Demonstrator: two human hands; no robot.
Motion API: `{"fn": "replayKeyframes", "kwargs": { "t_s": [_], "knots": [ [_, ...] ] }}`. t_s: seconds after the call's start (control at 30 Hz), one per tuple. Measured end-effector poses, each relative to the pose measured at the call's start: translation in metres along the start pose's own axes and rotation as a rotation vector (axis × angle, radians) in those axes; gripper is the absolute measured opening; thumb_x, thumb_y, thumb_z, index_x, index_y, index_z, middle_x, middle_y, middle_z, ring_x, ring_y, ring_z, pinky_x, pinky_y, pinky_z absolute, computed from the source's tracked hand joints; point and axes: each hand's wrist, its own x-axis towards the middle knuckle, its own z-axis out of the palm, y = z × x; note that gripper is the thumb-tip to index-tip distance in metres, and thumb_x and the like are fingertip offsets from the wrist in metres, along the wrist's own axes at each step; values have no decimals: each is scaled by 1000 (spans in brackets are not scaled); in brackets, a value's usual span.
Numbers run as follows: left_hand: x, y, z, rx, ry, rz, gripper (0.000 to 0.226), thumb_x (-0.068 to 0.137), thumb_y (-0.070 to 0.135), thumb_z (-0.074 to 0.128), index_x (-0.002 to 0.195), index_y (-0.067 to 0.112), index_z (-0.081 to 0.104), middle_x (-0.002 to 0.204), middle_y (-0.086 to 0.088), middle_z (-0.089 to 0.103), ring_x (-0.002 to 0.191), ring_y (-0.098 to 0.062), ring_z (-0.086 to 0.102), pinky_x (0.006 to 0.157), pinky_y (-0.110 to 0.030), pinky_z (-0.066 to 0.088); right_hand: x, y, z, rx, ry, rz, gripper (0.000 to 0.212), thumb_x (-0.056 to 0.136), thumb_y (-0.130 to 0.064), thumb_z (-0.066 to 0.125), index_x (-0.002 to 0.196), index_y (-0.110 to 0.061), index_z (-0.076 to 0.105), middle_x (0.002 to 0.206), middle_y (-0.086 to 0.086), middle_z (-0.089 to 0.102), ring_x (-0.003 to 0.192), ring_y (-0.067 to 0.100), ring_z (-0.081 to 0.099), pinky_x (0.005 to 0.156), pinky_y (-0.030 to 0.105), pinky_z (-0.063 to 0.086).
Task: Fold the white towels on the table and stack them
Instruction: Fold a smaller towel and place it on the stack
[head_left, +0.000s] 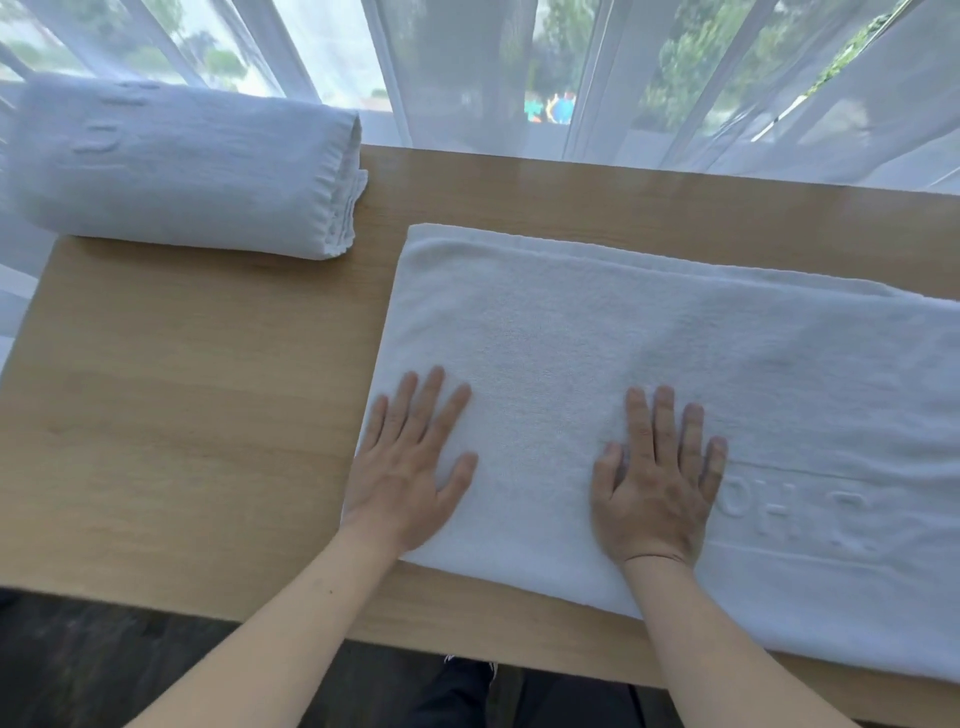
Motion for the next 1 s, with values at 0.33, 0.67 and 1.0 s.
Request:
{"fn": "replayKeyframes", "kwargs": {
  "t_s": [0.33, 0.67, 1.0],
  "knots": [
    [154, 0, -35, 31, 19, 110, 65, 98, 62, 10, 159, 41, -1, 169, 7, -9, 154, -15, -15, 124, -39, -11, 0, 1, 1, -1, 37, -20, 65, 95, -41, 34, 158, -25, 29, 166, 0, 22, 155, 27, 12, 123, 55, 9],
    [160, 46, -34, -117, 37, 62, 71, 98, 61, 9, 161, 30, 3, 170, -1, -6, 155, -21, -11, 123, -37, -15, 3, -3, -7, 8, -47, -12, 67, 95, -42, 32, 159, -26, 25, 167, -1, 17, 155, 26, 7, 123, 56, 8],
    [12, 99, 23, 5, 70, 238, 62, 105, 48, 25, 162, 27, 15, 170, -1, 5, 156, -26, -3, 125, -50, 5, 2, 0, -1, 6, -46, -10, 59, 102, -43, 26, 160, -28, 23, 168, -3, 14, 156, 23, 3, 124, 55, 5]
  ]
}}
